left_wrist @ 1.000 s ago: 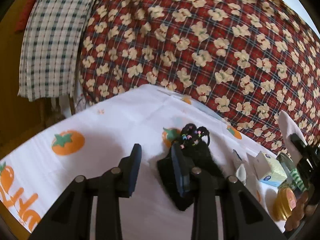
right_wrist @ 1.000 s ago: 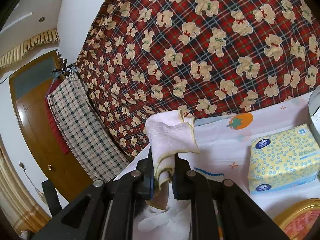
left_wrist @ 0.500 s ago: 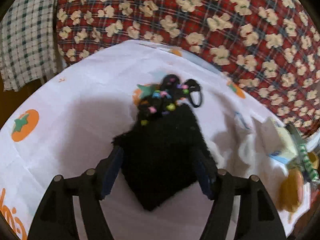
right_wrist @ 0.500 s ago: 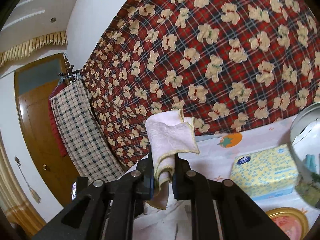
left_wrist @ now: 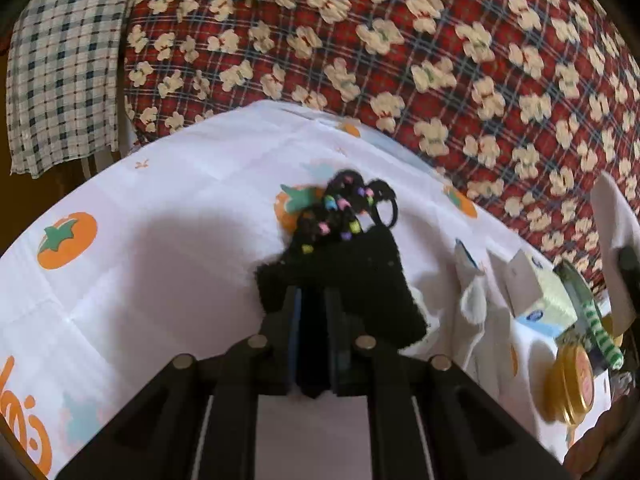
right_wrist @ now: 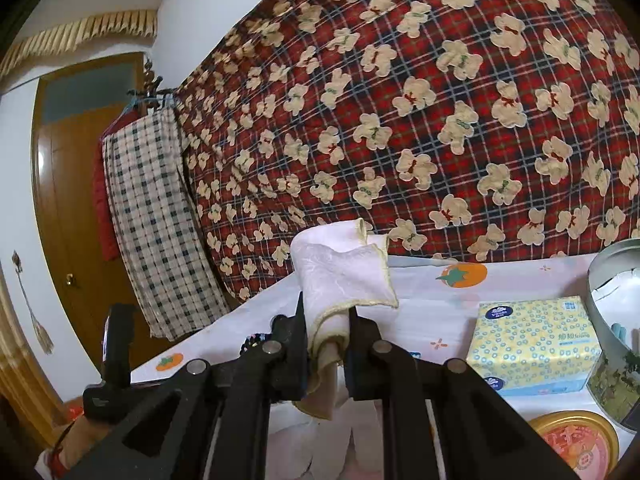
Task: Organize soft objects
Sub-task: 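Lift the black sock with the left gripper while the right gripper holds the towel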
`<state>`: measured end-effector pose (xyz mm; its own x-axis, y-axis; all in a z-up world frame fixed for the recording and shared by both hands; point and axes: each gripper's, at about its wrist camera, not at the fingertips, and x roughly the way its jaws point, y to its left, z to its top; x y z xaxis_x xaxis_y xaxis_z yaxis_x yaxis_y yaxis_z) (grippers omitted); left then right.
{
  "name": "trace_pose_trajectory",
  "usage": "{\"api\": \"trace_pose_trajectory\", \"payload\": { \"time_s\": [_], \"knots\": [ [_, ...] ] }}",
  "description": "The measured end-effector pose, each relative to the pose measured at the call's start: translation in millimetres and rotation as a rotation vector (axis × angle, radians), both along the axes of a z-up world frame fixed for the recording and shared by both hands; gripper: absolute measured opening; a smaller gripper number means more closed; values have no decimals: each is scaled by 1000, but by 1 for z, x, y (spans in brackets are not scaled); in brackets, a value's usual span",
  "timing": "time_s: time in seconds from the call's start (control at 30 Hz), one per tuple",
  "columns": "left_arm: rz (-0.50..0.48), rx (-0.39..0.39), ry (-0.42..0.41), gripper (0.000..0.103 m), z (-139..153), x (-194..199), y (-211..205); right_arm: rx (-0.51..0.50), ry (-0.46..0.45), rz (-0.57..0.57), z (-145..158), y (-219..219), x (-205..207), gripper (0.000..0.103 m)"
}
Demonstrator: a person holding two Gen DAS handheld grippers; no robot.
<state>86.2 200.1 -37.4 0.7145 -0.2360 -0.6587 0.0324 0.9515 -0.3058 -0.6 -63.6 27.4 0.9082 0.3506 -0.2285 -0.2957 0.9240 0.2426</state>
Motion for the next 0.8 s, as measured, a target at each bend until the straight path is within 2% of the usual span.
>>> {"api": "trace_pose_trajectory", "payload": {
  "time_s": [0.07,0.1,0.13,0.2,0.27,0.3,0.33,0.43,0.53,0.6,0.8],
  "knots": [
    [-4,11,18,34,-1,3,-7,0,4,5,-1,1,-1,15],
    [-16,13,32,57,-2,5,-13,1,6,6,-1,1,0,15],
    [-31,14,46,71,-2,7,-18,1,9,5,-1,1,0,15],
    [-45,37,47,72,-2,8,-30,3,16,0,-2,0,1,15],
    [-40,124,49,61,-4,11,-42,11,29,-6,-2,-2,3,15],
    [-45,147,61,52,-6,13,-46,16,34,-8,-3,-3,3,15],
    [-57,153,56,33,-5,12,-48,21,39,-10,-3,-4,4,15],
    [-113,174,42,14,-2,10,-57,38,48,-15,-3,-7,5,15],
    [-113,175,21,7,-1,6,-59,45,48,-18,-3,-8,5,15],
    [-105,143,-6,2,2,3,-54,42,49,-24,-3,-8,5,15],
    [-104,16,-131,2,14,-24,-38,4,34,12,-3,4,1,15]
  ]
}}
